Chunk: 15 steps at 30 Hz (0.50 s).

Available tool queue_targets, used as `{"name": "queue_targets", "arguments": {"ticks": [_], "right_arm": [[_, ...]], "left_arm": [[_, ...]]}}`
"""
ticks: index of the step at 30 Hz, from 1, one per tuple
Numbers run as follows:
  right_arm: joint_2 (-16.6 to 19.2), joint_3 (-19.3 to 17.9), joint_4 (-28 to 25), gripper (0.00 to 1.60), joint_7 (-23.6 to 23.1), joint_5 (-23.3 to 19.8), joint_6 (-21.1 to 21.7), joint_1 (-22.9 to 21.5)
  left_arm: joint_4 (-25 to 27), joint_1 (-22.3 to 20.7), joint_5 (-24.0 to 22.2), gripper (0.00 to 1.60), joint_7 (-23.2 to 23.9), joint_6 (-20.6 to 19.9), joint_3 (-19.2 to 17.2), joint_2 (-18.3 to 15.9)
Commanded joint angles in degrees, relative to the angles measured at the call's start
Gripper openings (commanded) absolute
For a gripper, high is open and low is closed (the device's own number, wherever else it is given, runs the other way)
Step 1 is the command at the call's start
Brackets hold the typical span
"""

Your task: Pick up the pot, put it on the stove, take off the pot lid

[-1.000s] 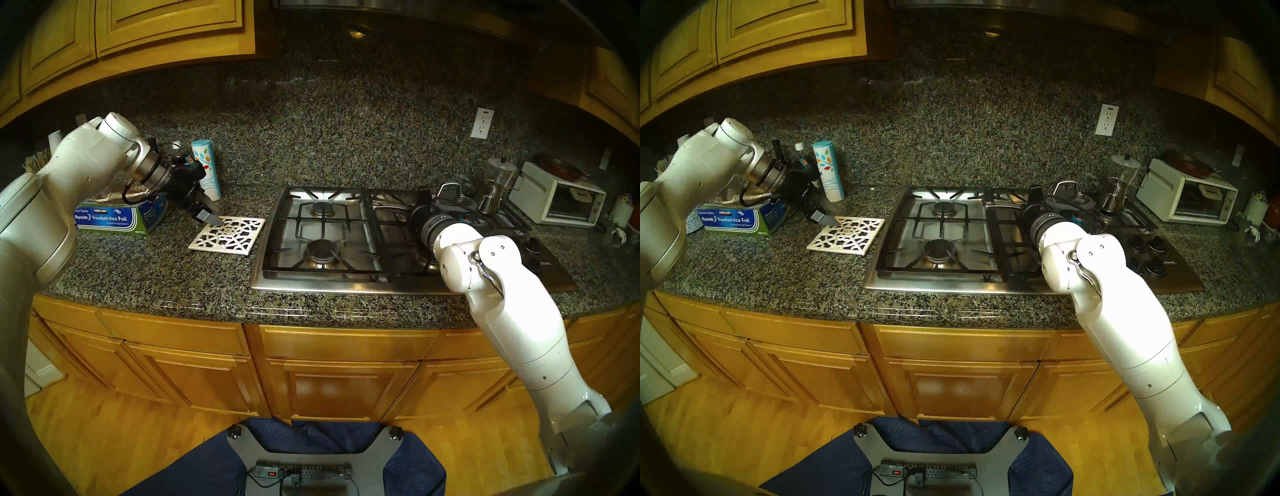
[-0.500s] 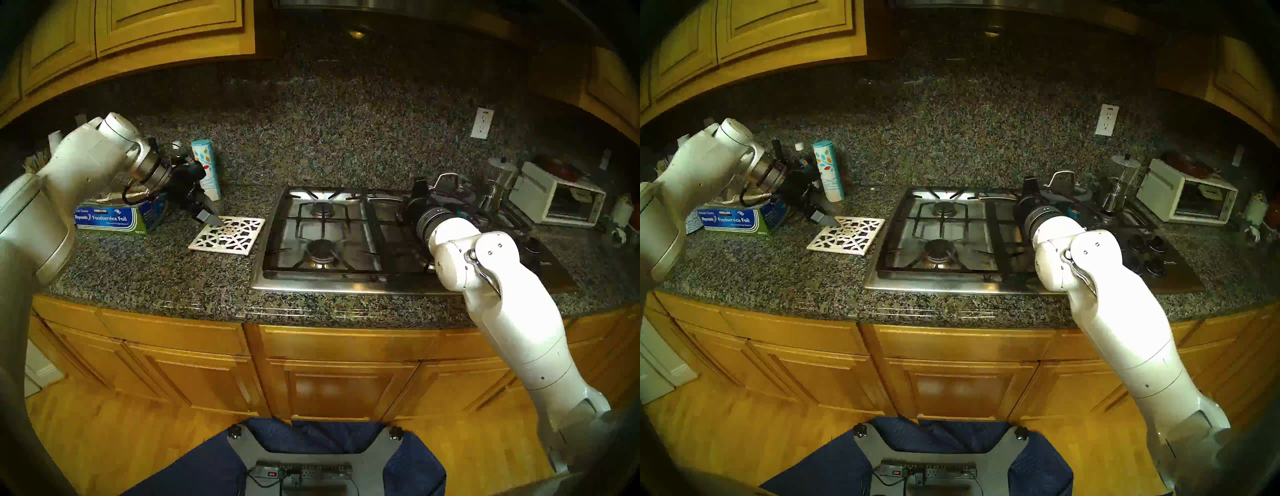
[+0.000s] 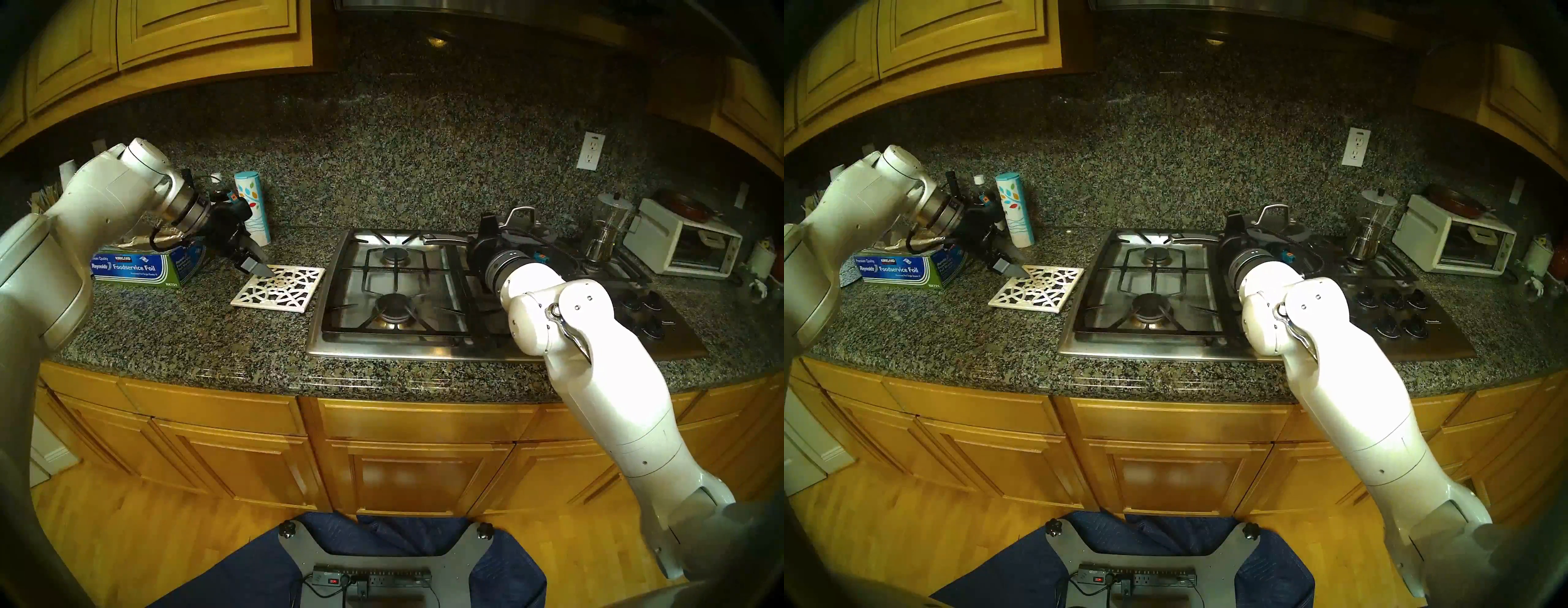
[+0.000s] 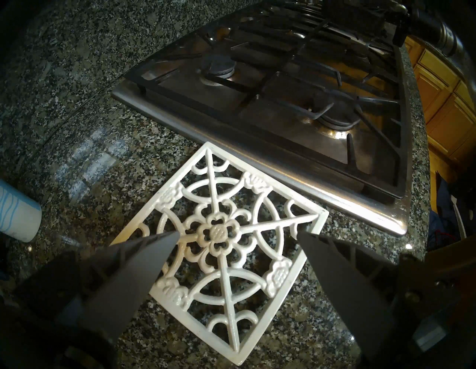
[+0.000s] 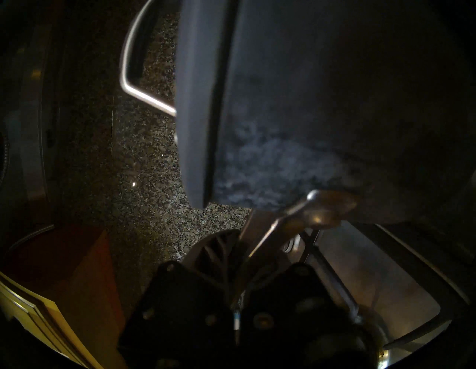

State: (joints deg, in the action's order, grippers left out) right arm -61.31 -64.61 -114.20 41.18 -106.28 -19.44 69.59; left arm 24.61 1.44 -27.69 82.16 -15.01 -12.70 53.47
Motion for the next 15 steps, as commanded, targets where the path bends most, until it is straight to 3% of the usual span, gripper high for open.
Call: {"name": "queue_targets", "arguments": {"ticks": [1,15], "right_arm": [[-3.4,-0.24,-2.33,0.0,-3.06,3.17,1.14,-6.24],[-8.78,4.3,0.39,0.0,-2.85,4.5,2.38,-9.32]], "left_arm": [[0.09,-2.46,-0.31,1.6,-0.02,0.03,-0.88,-0.01],[0.35,-2.43,-0.32,1.6,-0.11,-0.09,-0.92,-0.13]]}}
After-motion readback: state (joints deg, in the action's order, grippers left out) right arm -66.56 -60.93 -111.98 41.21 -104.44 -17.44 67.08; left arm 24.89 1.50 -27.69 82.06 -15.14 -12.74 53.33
